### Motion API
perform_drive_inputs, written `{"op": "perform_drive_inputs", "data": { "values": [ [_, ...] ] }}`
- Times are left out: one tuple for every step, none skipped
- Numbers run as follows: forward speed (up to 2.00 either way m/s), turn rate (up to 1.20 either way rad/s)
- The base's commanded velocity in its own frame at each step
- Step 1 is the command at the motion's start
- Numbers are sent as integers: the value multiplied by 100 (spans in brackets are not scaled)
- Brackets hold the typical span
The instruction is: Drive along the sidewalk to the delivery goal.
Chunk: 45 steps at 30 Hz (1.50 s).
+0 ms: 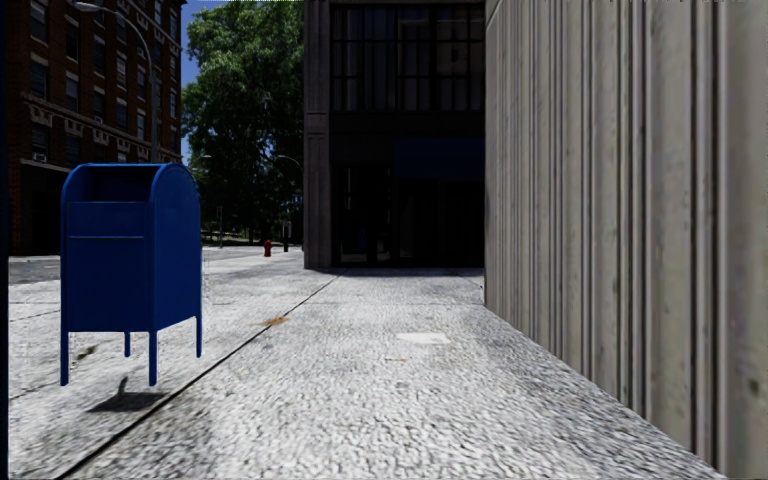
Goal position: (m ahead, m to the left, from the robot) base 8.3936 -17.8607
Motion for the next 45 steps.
{"op": "perform_drive_inputs", "data": {
  "values": [
    [200,0],
    [200,0],
    [200,0],
    [200,0],
    [200,0],
    [200,0],
    [200,0],
    [200,0],
    [200,0],
    [200,0],
    [200,0],
    [200,0],
    [200,0],
    [200,0],
    [200,0],
    [200,0],
    [200,0],
    [200,0],
    [200,0],
    [200,0],
    [200,0],
    [200,0],
    [200,0],
    [200,0],
    [200,0],
    [200,0],
    [200,0],
    [200,0],
    [200,0],
    [200,0],
    [200,0],
    [200,0],
    [200,0],
    [200,0],
    [200,0],
    [200,0],
    [200,0],
    [200,0],
    [200,0],
    [200,0],
    [200,0],
    [200,0],
    [200,0],
    [200,0],
    [200,0]
  ]
}}
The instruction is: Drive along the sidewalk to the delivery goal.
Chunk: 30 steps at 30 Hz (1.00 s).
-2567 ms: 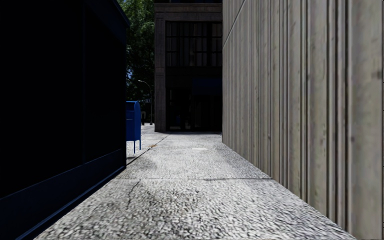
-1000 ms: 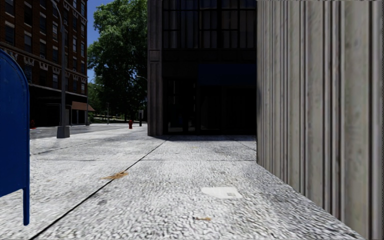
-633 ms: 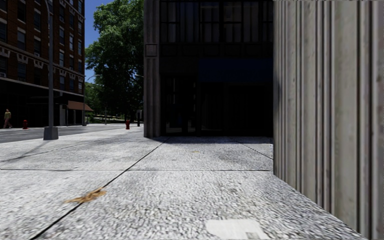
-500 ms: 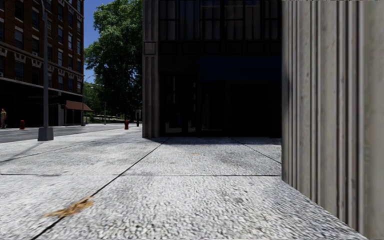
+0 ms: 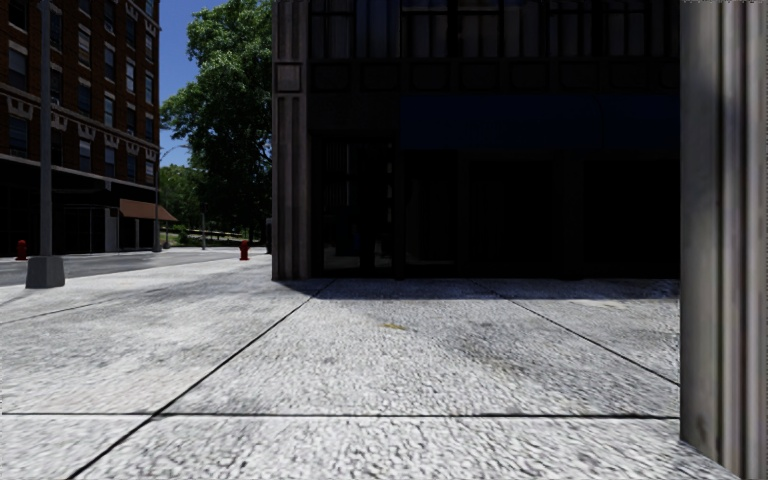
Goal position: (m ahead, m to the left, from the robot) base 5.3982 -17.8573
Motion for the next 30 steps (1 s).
{"op": "perform_drive_inputs", "data": {
  "values": [
    [200,0],
    [200,0],
    [200,0],
    [200,0],
    [200,0],
    [200,0],
    [200,0],
    [200,0],
    [200,0],
    [200,0],
    [200,0],
    [200,0],
    [200,0],
    [200,0],
    [200,0],
    [200,0],
    [200,0],
    [200,0],
    [200,0],
    [200,0],
    [200,0],
    [200,0],
    [200,0],
    [200,0],
    [200,-22],
    [200,-98],
    [200,-98],
    [200,-120],
    [200,-120],
    [200,-120]
  ]
}}
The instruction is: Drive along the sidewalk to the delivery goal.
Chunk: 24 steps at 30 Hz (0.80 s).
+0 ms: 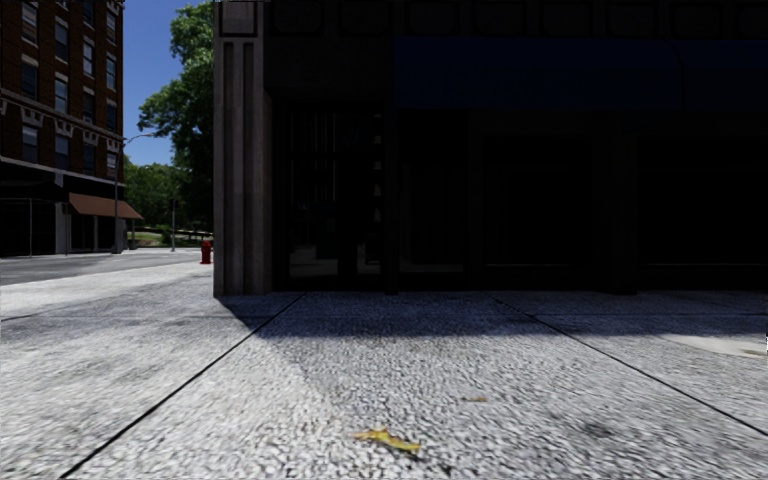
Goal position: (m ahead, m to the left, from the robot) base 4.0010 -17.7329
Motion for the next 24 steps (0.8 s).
{"op": "perform_drive_inputs", "data": {
  "values": [
    [200,-120],
    [200,-120],
    [200,-120],
    [200,-120],
    [200,-120],
    [200,-120],
    [200,-120],
    [200,-120],
    [200,-120],
    [200,-120],
    [200,-120],
    [200,-120],
    [200,-120],
    [200,-120],
    [200,-120],
    [200,-120],
    [200,-120],
    [200,-120],
    [200,-120],
    [200,-120],
    [200,-120],
    [200,-120],
    [200,-120],
    [200,-120]
  ]
}}
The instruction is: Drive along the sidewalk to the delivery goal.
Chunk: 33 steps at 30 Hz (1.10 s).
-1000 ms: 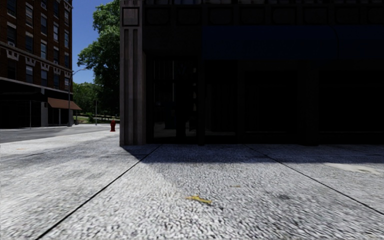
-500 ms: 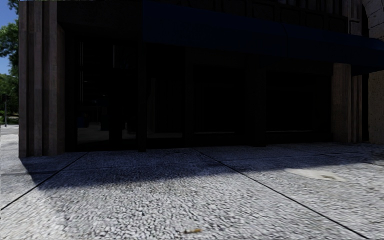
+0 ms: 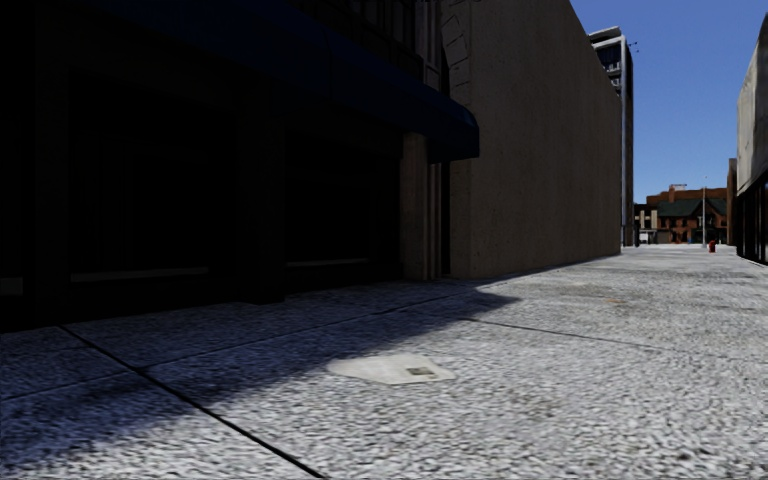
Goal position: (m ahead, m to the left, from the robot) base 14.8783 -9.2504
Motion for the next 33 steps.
{"op": "perform_drive_inputs", "data": {
  "values": [
    [200,-120],
    [200,-118],
    [200,-69],
    [200,-17],
    [200,-17],
    [200,-3],
    [200,0],
    [200,0],
    [200,0],
    [200,0],
    [200,0],
    [200,0],
    [200,0],
    [200,0],
    [200,0],
    [200,0],
    [200,0],
    [200,0],
    [200,0],
    [200,0],
    [200,0],
    [200,0],
    [200,0],
    [200,0],
    [200,0],
    [200,0],
    [200,0],
    [200,0],
    [200,0],
    [200,0],
    [200,0],
    [200,0],
    [200,0]
  ]
}}
